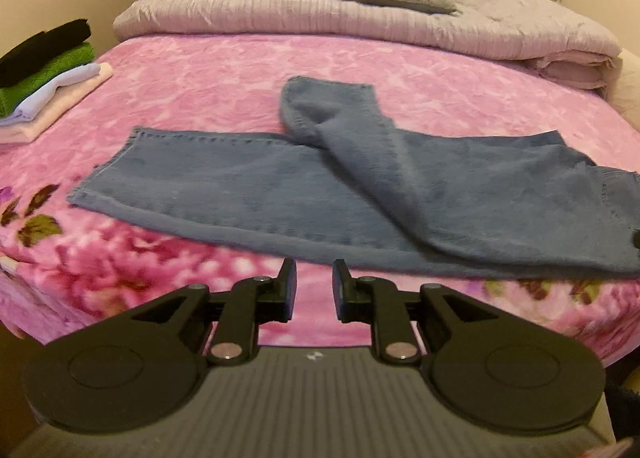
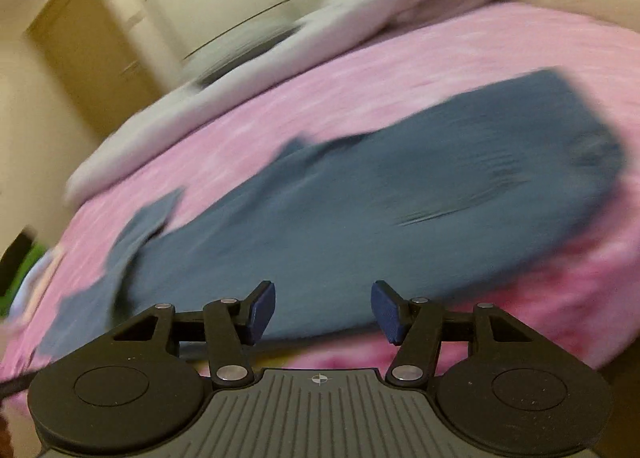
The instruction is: Fold clothes
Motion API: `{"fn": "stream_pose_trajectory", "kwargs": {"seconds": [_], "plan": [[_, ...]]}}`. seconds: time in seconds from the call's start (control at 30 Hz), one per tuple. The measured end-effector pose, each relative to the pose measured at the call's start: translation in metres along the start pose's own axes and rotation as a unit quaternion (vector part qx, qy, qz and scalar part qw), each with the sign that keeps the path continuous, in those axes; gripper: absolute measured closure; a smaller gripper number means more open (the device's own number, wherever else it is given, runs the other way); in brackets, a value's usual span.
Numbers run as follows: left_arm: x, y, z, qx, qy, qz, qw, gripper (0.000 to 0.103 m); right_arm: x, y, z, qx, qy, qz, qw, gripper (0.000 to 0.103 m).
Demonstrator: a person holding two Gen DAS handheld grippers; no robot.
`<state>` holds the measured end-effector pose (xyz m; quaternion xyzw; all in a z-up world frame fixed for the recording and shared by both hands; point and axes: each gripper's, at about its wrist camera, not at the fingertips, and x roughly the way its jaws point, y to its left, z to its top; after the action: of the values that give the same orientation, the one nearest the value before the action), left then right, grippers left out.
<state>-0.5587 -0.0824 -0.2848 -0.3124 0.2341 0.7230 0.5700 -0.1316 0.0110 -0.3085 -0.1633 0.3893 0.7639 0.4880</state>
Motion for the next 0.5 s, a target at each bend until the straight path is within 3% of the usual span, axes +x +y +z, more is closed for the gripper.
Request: {"fn": "stream_pose_trajectory", "kwargs": {"seconds": [0.2,0.5], "plan": [[0.041,0.041,0.028,-0.011,0.022,-0.005,0.9997,0.087,0.068,0.07,-0.001,-0.035,0.067,0.041,0.996,0.045],[0.127,0.071,0.092,0.0,0.042,-0.029,0.9987,0.087,0.156,0.121,0.044,-0.057,0.08,0.055,0.994,0.045]]}}
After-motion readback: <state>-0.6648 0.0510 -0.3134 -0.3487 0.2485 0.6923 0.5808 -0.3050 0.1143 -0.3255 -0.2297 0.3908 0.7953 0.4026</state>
